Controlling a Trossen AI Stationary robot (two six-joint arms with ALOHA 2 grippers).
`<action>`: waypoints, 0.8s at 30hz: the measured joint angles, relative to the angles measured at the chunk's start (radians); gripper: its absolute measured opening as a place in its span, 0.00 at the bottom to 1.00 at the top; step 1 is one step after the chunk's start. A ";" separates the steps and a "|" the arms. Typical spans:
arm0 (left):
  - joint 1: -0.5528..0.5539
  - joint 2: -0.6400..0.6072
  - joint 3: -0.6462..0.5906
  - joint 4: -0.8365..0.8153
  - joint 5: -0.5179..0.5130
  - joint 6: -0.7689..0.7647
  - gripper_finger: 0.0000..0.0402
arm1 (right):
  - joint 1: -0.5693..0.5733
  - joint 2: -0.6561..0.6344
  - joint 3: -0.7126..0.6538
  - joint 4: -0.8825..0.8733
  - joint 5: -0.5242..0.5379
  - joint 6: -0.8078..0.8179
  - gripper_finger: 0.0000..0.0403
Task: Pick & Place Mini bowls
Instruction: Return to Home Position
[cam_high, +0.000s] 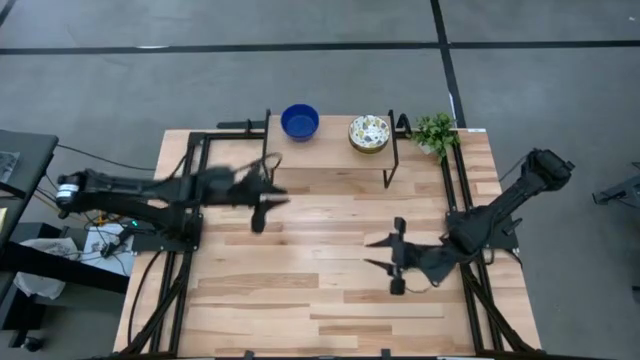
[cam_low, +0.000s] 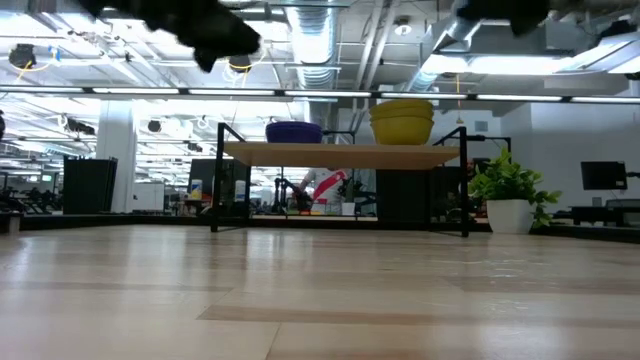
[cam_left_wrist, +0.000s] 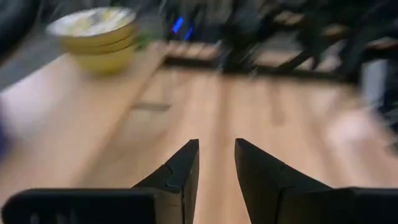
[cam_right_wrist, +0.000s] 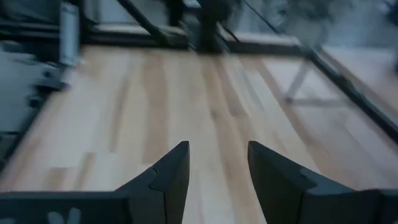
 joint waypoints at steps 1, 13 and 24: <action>-0.038 -0.031 -0.082 0.111 -0.001 -0.026 0.25 | 0.020 -0.004 0.000 0.027 -0.003 -0.031 0.38; -0.238 -0.094 -0.496 0.769 -0.115 -0.061 0.25 | 0.113 -0.007 0.000 0.283 -0.015 -0.081 0.38; -0.238 -0.094 -0.496 0.738 -0.112 0.072 0.25 | 0.039 -0.007 -0.001 0.320 -0.011 0.152 0.34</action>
